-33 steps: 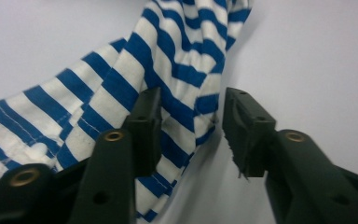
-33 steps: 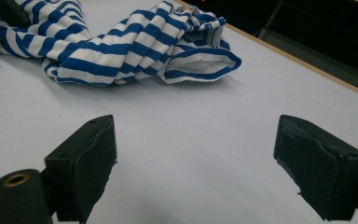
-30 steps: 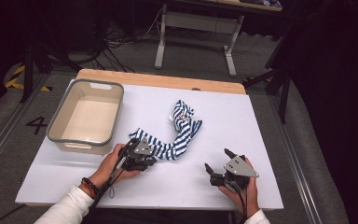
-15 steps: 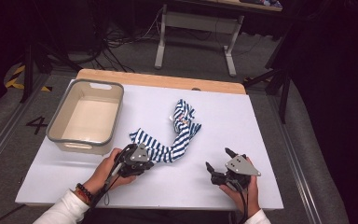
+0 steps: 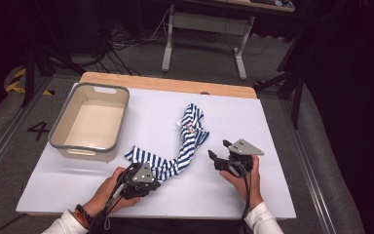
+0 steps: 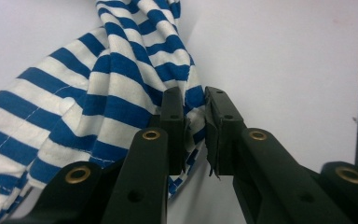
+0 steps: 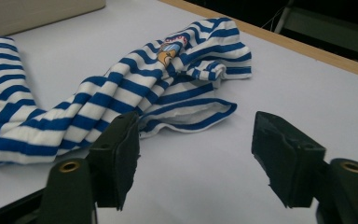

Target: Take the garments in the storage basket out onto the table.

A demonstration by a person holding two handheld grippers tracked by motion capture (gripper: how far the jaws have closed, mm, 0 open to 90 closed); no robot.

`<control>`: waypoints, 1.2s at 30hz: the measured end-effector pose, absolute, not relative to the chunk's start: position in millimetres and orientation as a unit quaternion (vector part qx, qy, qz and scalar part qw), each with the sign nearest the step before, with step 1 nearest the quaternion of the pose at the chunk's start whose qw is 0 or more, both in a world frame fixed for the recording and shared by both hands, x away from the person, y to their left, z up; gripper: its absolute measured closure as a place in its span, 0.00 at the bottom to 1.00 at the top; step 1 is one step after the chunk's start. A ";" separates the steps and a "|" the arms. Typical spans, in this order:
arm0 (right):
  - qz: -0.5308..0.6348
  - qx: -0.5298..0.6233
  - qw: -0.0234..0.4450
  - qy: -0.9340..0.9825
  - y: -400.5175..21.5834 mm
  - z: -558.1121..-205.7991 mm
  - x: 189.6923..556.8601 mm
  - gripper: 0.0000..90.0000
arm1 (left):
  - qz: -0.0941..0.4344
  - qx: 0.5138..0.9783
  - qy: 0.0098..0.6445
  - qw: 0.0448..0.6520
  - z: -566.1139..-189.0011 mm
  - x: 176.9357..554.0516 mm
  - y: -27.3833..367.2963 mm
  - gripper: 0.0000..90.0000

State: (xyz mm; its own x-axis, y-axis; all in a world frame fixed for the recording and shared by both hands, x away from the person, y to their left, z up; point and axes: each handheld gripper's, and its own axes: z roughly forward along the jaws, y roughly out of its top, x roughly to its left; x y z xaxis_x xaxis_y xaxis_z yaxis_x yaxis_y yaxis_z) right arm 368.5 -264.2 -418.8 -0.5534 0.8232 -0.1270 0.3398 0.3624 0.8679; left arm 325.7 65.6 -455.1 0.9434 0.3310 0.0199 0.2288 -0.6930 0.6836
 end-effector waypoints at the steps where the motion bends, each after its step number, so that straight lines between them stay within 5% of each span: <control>1: 0.419 0.373 0.282 0.778 -259.7 -418.9 372.8 0.38 | 0.070 0.918 0.153 0.358 -455.5 324.4 64.9 0.88; 10: 0.430 0.373 0.271 0.776 -237.9 -408.9 405.9 0.44 | 0.063 0.916 0.144 0.369 -454.4 319.9 61.7 0.85; 19: 0.428 0.381 0.214 0.791 -221.0 -407.1 435.8 0.38 | 0.094 0.886 0.167 0.422 -436.7 325.9 68.4 0.58; 26: 0.375 0.371 0.205 0.824 -193.0 -418.9 439.1 0.40 | 0.094 0.897 0.169 0.396 -445.3 344.7 57.1 0.55; 27: 0.375 0.375 0.195 0.825 -192.3 -421.6 441.0 0.44 | 0.088 0.899 0.170 0.393 -446.0 348.2 55.7 0.56; 28: 0.371 0.380 0.178 0.829 -191.5 -425.7 442.8 0.60 | 0.084 0.901 0.172 0.389 -447.0 351.3 53.9 0.62; 30: 0.372 0.377 0.169 0.832 -191.7 -426.8 442.4 0.70 | 0.074 0.901 0.180 0.388 -448.1 357.4 53.2 0.67; 32: 0.374 0.374 0.170 0.831 -192.8 -426.3 439.6 0.83 | 0.062 0.901 0.180 0.390 -449.0 363.6 54.5 0.79; 33: 0.379 0.371 0.170 0.831 -194.6 -424.6 436.8 0.90 | 0.054 0.900 0.180 0.392 -449.3 365.3 55.6 0.95; 36: 0.388 0.369 0.173 0.827 -197.9 -421.1 433.7 0.91 | 0.042 0.900 0.181 0.395 -447.3 368.8 58.7 0.98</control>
